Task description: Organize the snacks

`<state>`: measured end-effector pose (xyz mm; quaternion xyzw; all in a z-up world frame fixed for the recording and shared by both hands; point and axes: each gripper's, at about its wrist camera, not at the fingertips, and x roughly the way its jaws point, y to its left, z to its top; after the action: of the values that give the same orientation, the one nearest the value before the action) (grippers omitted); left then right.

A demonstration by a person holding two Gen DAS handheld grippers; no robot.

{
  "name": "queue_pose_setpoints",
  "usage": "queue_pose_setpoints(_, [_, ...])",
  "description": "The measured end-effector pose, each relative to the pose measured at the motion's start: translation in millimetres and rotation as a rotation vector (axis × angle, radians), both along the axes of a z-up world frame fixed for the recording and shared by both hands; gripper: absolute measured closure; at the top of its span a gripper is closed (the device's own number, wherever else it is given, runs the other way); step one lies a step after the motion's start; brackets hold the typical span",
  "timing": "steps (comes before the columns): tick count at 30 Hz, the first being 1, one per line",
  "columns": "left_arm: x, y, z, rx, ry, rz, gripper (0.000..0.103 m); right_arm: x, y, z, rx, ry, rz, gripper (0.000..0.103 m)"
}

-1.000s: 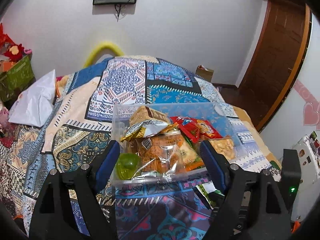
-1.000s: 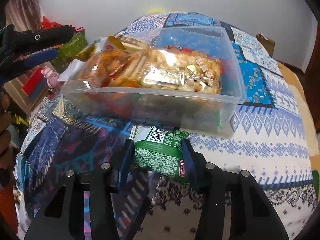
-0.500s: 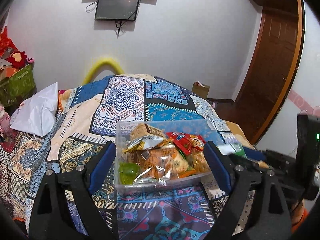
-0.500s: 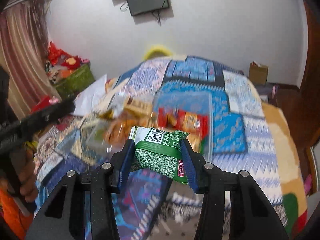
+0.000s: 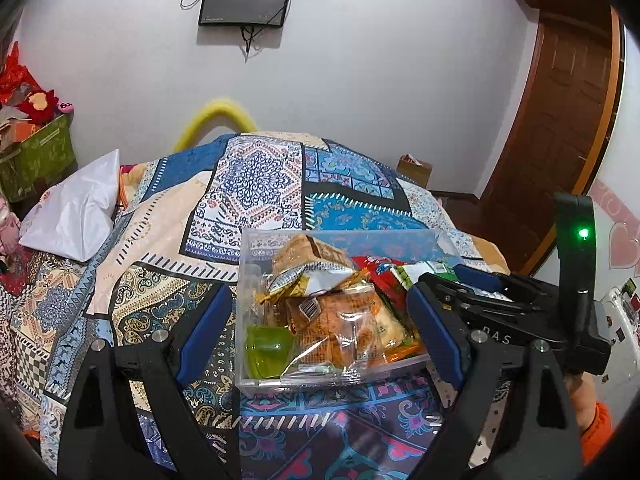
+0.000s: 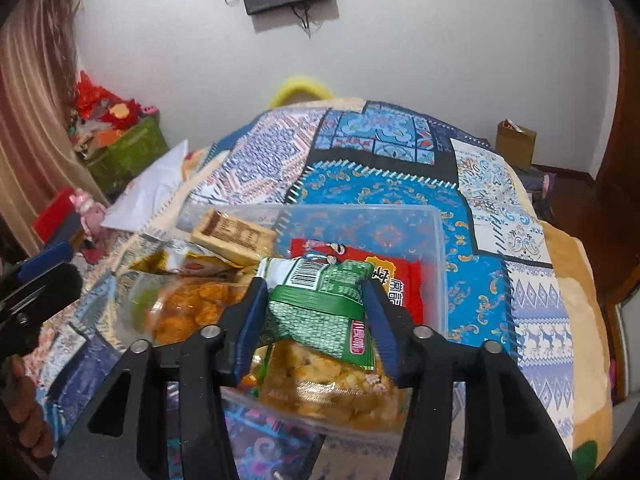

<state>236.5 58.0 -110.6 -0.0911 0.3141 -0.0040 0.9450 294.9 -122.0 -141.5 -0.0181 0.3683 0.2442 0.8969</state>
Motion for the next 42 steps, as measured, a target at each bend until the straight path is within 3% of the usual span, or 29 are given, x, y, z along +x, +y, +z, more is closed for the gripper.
queue_pose_setpoints(2, [-1,0,-1,0.006,0.002,0.000,0.013,1,1,-2,-0.027,0.001,-0.008,0.042])
queue_pose_setpoints(7, [-10,-1,10,0.004,-0.022,0.005,0.013,-6,-9,9,-0.012,0.002,-0.016,0.041])
queue_pose_setpoints(13, [-37,-8,45,0.024,-0.100,0.005,0.013,-39,-27,47,0.068,-0.054,0.016,0.041])
queue_pose_setpoints(18, [-73,-19,83,0.047,-0.195,0.003,0.013,-83,-37,91,0.101,-0.160,0.042,0.039])
queue_pose_setpoints(21, [-91,-23,100,0.053,-0.234,0.000,0.005,-106,-41,110,0.125,-0.212,0.050,0.026])
queue_pose_setpoints(30, [-146,-31,135,0.079,-0.338,0.007,0.001,-163,-54,149,0.163,-0.362,0.020,0.000])
queue_pose_setpoints(42, [-183,-37,147,0.085,-0.383,0.006,0.001,-198,-64,157,0.178,-0.418,0.006,0.000])
